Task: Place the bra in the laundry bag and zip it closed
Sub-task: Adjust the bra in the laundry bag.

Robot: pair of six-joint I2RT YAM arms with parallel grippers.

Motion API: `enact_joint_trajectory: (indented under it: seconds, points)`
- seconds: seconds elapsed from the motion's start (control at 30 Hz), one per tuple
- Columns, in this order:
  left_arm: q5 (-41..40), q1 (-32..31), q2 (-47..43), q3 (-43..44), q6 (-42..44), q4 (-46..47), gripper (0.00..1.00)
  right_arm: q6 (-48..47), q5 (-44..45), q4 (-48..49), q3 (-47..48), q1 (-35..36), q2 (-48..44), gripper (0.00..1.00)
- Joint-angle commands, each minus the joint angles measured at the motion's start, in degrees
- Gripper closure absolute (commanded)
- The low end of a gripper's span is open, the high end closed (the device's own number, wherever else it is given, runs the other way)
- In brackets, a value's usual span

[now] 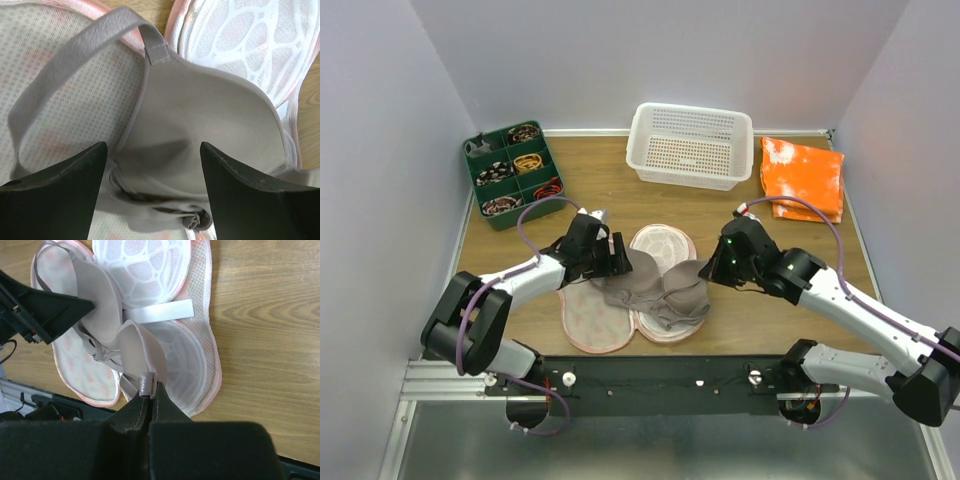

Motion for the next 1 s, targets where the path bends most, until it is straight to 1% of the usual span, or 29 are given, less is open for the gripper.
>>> enact_joint_trajectory:
  seconds: [0.0, 0.1, 0.2, 0.23, 0.3, 0.33, 0.4, 0.43, 0.47, 0.53, 0.63, 0.67, 0.77, 0.8, 0.87, 0.9, 0.97]
  points:
    - [5.8, 1.4, 2.7, -1.9, 0.7, 11.0, 0.17, -1.4, -0.9, 1.2, 0.2, -0.2, 1.0, 0.93]
    - [6.9, 1.5, 3.0, -2.5, -0.2, 13.3, 0.20, -1.7, -0.9, 1.5, 0.3, -0.2, 1.7, 0.92]
    - [6.7, 1.5, 1.9, -3.7, -0.9, 13.9, 0.31, -1.8, -1.0, 1.8, 0.3, -0.3, 2.2, 0.92]
    - [6.5, 1.6, 1.6, -3.7, -0.9, 13.4, 0.37, -1.7, -1.1, 1.8, 0.4, -0.2, 2.4, 0.92]
    - [6.6, 1.5, 1.1, -3.3, -0.4, 12.3, 0.42, -1.6, -1.2, 1.9, 0.2, -0.3, 2.6, 0.92]
    - [6.6, 1.5, 0.9, -3.2, -0.3, 11.5, 0.52, -1.7, -1.3, 1.9, 0.0, -0.2, 2.5, 0.92]
    - [6.5, 1.6, 0.7, -2.3, 0.1, 10.5, 0.63, -1.5, -1.5, 1.8, -0.2, -0.3, 2.3, 0.92]
    - [6.4, 1.6, 0.6, -1.8, 0.7, 9.2, 0.71, -1.4, -1.6, 1.7, -0.3, -0.3, 2.2, 0.93]
    - [6.5, 1.6, 0.4, -1.3, 1.0, 8.4, 0.74, -1.4, -1.8, 1.5, -0.4, -0.2, 2.0, 0.93]
    - [6.2, 1.6, 0.4, 1.2, 2.2, 5.8, 0.79, -1.4, -2.2, 1.2, -0.5, -0.2, 2.0, 0.93]
    - [6.4, 1.6, 0.5, 6.2, 4.3, 0.6, 0.83, -0.7, -3.4, 0.1, -0.4, -0.2, 2.1, 0.93]
    - [6.5, 1.6, 0.6, 7.9, 5.9, -0.6, 0.84, -0.4, -4.9, -0.2, -0.4, -0.2, 2.2, 0.93]
    - [7.4, 1.6, 3.0, 15.8, 8.8, -6.8, 0.87, 1.8, -8.2, 0.4, -1.4, -0.2, 2.3, 0.93]
    - [8.4, 1.7, 5.0, 20.3, 10.9, -8.8, 0.87, 2.9, -8.7, 1.1, -1.8, -0.2, 2.2, 0.93]
    - [9.9, 1.6, 7.2, 24.5, 12.9, -13.8, 0.87, 3.8, -9.9, 2.0, -3.8, -0.3, 1.9, 0.94]
    - [10.9, 1.7, 9.5, 28.6, 15.2, -15.7, 0.88, 4.1, -10.2, 2.2, -4.2, -0.2, 1.8, 0.94]
    - [12.1, 1.7, 12.1, 32.0, 17.6, -20.1, 0.88, 4.5, -11.3, 2.6, -5.6, -0.1, 1.9, 0.95]
